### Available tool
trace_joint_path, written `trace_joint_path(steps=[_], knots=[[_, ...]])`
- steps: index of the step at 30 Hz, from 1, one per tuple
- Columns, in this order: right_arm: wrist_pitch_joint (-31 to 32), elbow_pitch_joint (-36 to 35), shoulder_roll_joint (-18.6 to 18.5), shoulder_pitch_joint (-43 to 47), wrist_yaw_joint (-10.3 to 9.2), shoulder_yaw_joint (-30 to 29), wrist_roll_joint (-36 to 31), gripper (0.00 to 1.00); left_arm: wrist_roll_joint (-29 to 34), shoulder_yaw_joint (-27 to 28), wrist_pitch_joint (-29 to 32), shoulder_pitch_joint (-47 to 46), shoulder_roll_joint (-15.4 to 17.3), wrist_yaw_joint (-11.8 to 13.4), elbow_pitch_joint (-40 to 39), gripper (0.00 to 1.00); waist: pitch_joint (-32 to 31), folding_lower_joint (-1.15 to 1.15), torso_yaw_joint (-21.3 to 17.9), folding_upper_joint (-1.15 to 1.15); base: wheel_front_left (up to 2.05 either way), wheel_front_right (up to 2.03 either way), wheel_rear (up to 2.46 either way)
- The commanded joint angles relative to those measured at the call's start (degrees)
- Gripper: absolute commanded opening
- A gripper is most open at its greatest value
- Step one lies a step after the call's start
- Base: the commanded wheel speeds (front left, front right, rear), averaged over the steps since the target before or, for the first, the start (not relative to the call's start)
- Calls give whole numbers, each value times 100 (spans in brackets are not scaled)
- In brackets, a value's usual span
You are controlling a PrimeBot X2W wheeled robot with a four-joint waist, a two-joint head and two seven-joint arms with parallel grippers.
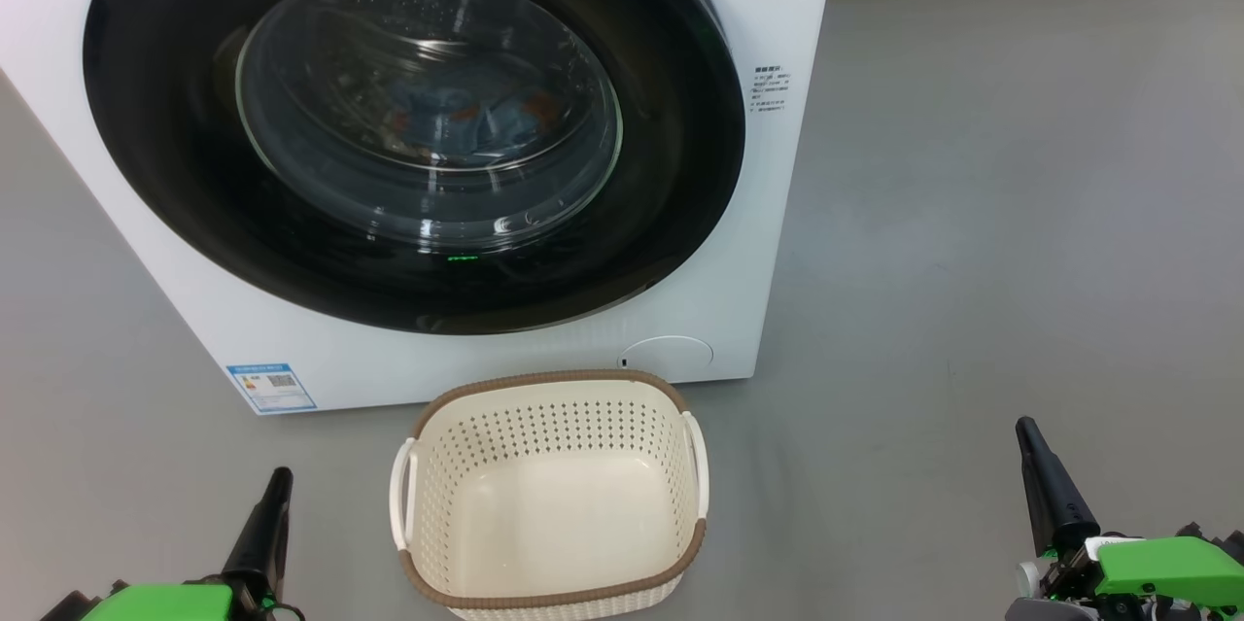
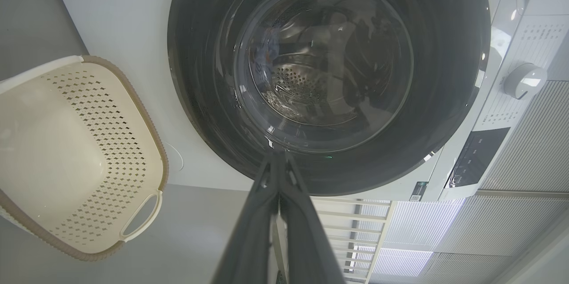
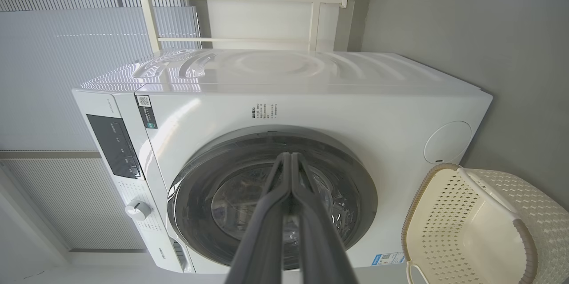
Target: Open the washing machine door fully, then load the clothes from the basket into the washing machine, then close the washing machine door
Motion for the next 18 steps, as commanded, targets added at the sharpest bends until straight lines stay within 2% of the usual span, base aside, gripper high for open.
trace_joint_path(steps=[1,18], knots=[[35,-140,-10,-234,10,111,-36,0,50,197,17,-248,73,-41,-104,0,0,0,0,0,0,0,0],[44,-140,-3,-235,10,99,-45,0,60,209,27,-249,65,-41,-104,0,0,0,0,0,0,0,0]])
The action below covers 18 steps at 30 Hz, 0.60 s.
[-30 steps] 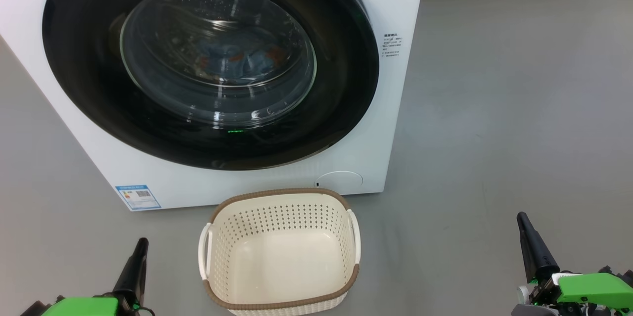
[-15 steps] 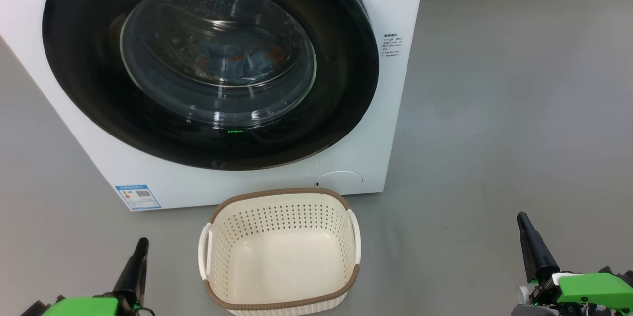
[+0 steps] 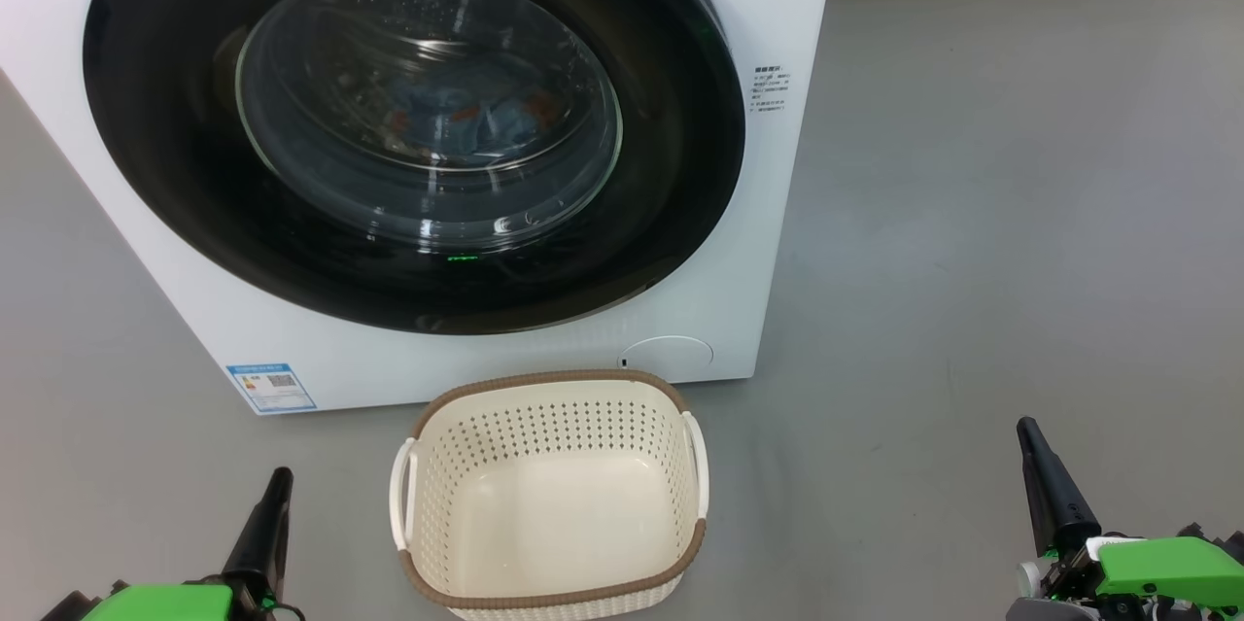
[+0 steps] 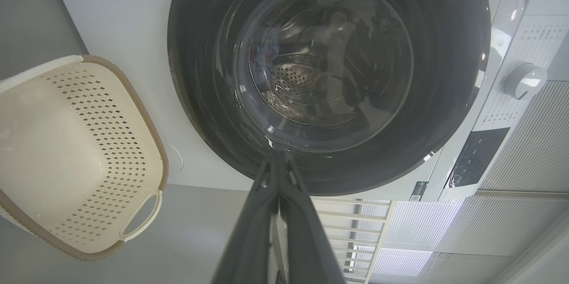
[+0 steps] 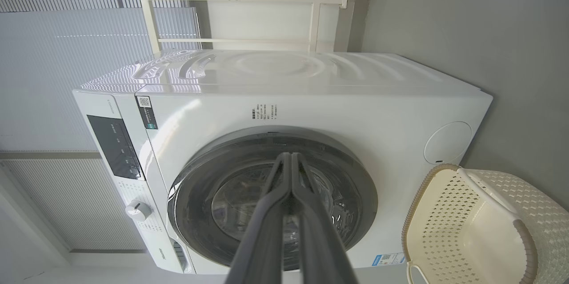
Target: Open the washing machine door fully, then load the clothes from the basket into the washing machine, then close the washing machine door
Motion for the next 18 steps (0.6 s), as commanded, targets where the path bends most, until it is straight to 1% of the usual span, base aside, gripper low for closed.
trace_joint_path(steps=[1,18], knots=[[39,-140,-8,-235,10,116,-45,0,60,202,19,-249,71,-41,-105,0,0,0,0,0,0,0,0],[47,-139,-1,-236,10,107,-53,0,69,212,27,-250,64,-41,-105,0,0,0,0,0,0,0,0]])
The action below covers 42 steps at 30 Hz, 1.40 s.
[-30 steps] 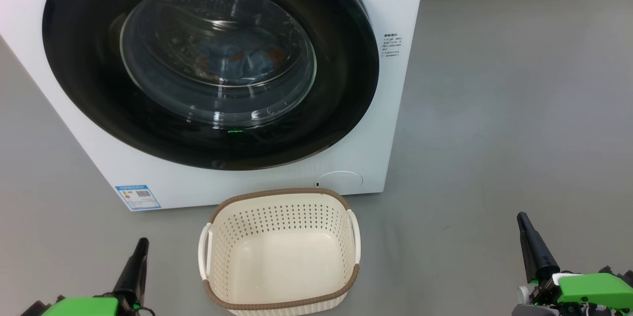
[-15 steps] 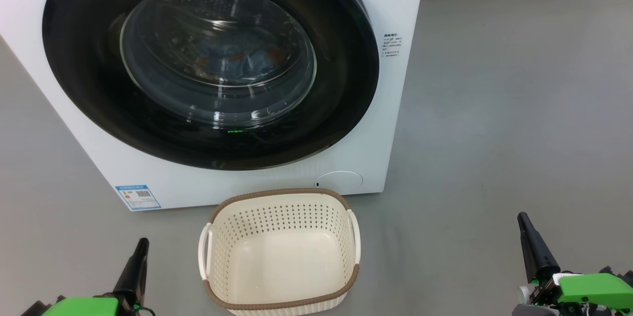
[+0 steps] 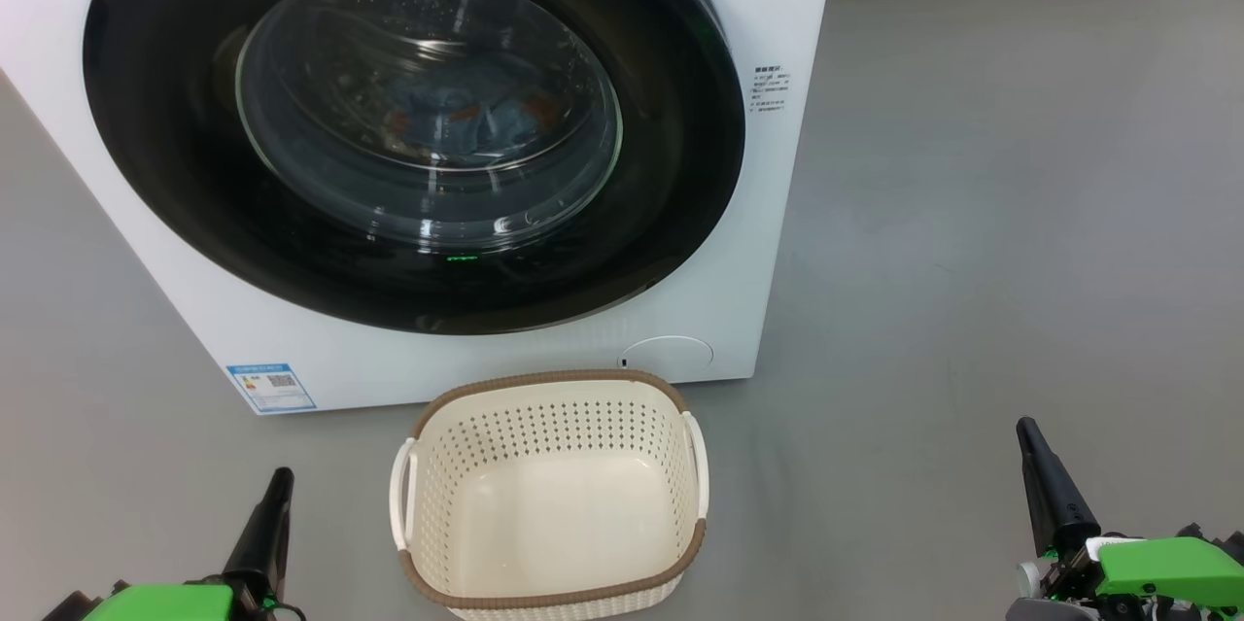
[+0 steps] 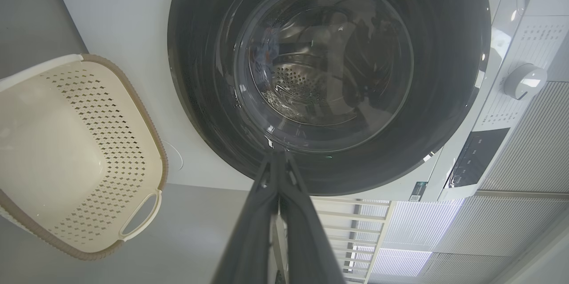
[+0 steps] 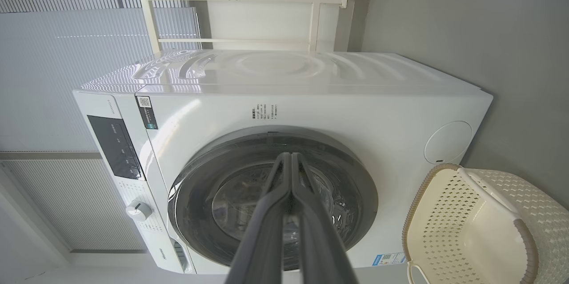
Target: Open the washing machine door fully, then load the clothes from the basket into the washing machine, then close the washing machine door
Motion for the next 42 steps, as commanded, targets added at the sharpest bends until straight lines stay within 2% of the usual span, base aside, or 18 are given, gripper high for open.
trace_joint_path(steps=[1,42], knots=[[30,-140,-13,-235,10,120,-51,0,68,204,21,-249,79,-41,-109,0,0,0,0,0,0,0,0],[42,-139,-2,-237,10,105,-64,0,82,220,34,-251,67,-41,-109,0,0,0,0,0,0,0,0]])
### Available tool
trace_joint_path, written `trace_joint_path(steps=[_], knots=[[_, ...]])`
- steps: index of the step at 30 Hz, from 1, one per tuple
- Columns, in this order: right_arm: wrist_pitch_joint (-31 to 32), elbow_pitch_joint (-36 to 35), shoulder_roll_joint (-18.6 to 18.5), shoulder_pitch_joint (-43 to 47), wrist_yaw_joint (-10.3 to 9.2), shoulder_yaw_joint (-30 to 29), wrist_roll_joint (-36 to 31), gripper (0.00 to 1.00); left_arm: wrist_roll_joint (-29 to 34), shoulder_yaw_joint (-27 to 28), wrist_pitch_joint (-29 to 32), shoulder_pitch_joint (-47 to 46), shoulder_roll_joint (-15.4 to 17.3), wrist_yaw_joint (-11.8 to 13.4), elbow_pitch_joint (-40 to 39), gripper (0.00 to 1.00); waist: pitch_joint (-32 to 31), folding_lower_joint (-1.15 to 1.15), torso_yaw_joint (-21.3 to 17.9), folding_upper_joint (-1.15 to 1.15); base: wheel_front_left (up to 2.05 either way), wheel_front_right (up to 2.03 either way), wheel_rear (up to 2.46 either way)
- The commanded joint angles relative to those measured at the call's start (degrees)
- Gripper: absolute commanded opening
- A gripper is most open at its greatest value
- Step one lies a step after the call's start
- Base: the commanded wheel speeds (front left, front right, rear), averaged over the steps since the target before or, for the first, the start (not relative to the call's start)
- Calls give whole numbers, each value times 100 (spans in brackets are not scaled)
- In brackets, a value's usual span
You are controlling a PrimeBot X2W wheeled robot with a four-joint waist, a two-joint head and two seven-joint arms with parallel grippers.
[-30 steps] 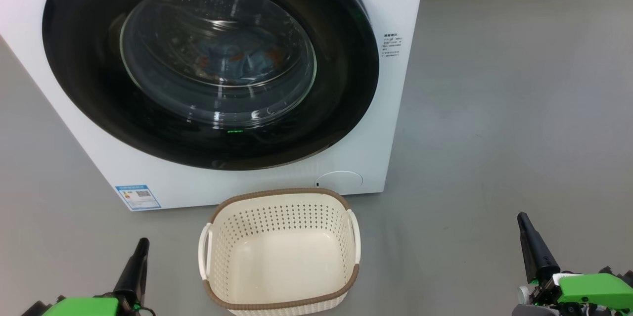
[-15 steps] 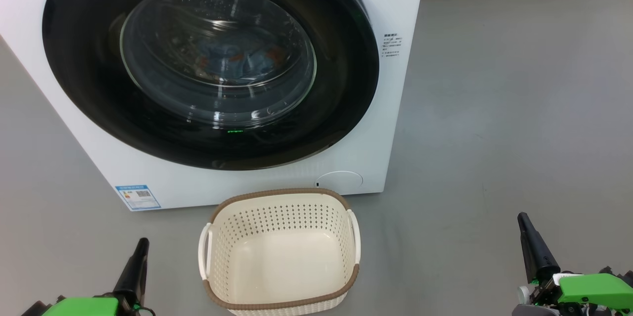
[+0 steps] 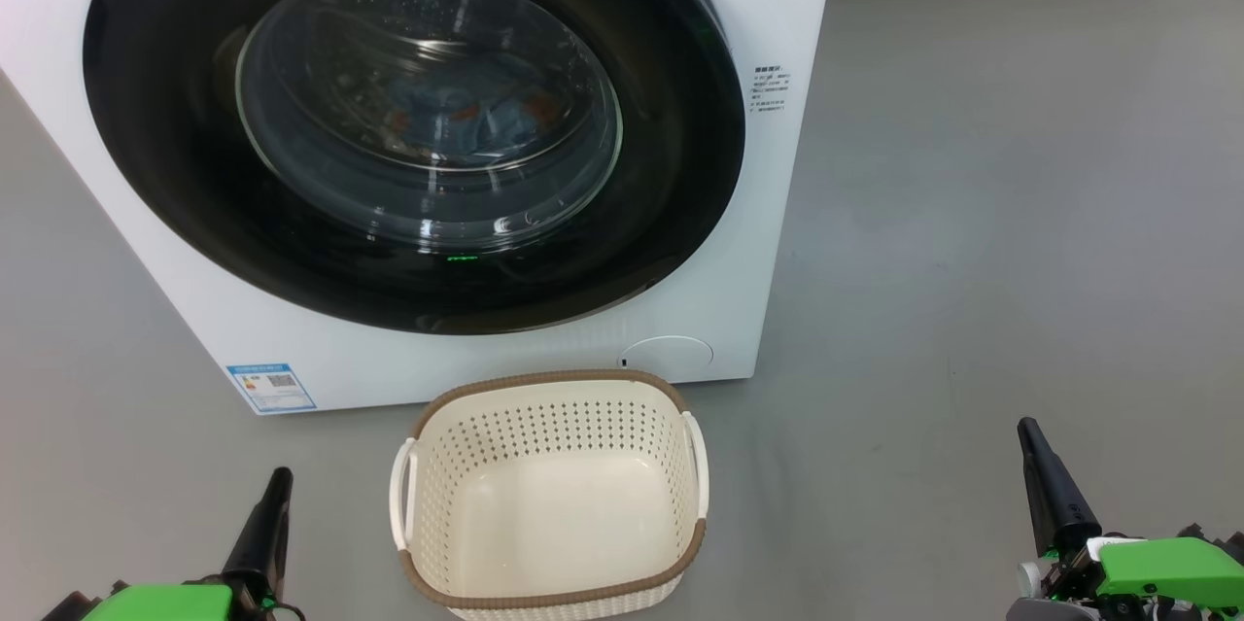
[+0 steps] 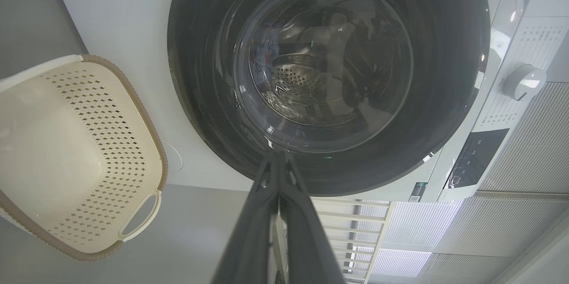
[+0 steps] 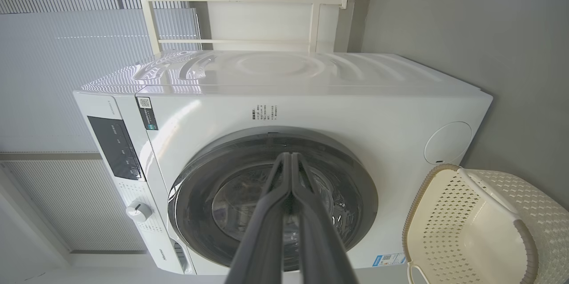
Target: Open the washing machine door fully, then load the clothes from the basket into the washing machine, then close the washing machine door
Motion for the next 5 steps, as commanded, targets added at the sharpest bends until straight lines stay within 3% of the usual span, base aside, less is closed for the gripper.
trace_joint_path(steps=[1,5], knots=[[41,-139,-9,-237,10,124,-57,0,81,206,33,-248,72,-41,-109,0,0,0,0,0,0,0,0],[42,-139,-9,-237,10,123,-58,0,82,208,34,-249,71,-41,-109,0,0,0,0,0,0,0,0]])
